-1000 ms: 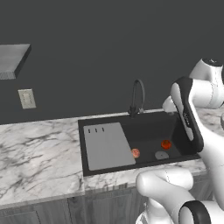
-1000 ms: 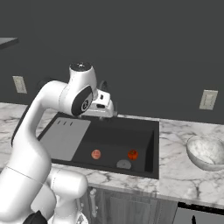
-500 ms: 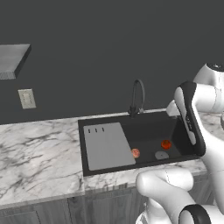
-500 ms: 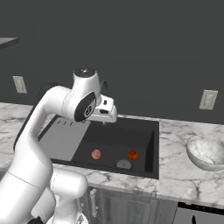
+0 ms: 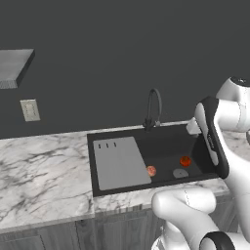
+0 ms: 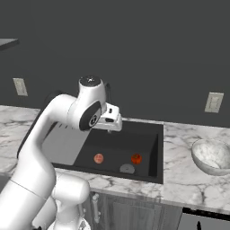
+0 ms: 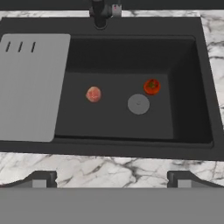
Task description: Remove the tomato and peach from the sink. Then move the bowl and cup from the counter to the sink for washing.
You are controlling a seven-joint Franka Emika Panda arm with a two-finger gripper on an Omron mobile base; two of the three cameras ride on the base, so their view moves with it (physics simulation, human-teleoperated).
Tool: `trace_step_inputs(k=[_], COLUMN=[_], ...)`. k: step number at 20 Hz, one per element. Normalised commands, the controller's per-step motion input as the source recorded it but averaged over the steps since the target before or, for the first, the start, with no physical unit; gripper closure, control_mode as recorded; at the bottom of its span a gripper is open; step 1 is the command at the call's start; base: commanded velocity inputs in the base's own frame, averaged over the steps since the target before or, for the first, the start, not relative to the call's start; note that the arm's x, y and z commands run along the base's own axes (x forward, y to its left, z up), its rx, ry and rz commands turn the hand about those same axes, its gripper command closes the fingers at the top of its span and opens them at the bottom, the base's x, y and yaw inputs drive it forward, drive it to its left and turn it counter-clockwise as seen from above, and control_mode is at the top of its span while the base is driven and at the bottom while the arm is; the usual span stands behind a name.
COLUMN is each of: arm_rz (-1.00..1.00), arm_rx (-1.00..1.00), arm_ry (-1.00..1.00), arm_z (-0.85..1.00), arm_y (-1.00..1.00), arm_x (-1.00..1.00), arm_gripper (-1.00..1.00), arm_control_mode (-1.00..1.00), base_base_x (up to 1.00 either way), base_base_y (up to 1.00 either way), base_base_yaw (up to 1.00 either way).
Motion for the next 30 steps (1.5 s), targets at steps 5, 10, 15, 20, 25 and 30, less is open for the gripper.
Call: trace_step_inputs(k=[5, 10, 15, 20, 25, 30], arm_rz=[0.0, 0.0, 0.0, 0.0, 0.0, 0.0], arm_rx=[-0.01, -0.01, -0.01, -0.01, -0.05, -0.09], arm_ry=[0.0, 0.0, 0.0, 0.01, 0.0, 0.0], arm_z=[-0.19, -0.19, -0.18, -0.19, -0.2, -0.19], arm_y=[-0.1, -0.1, -0.07, -0.06, -0.02, 0.0], arm_x=[0.0, 0.0, 0.01, 0.01, 0.03, 0.05], arm_gripper=[-1.0, -1.0, -1.0, -1.0, -1.0, -1.0], arm_control_mode=[-1.0, -1.0, -1.0, -1.0, -1.0, -1.0], base_base_x=[0.0, 0.0, 0.0, 0.0, 0.0, 0.0], base_base_y=[0.0, 0.0, 0.0, 0.0, 0.0, 0.0], base_base_yaw=[0.0, 0.0, 0.0, 0.0, 0.0, 0.0])
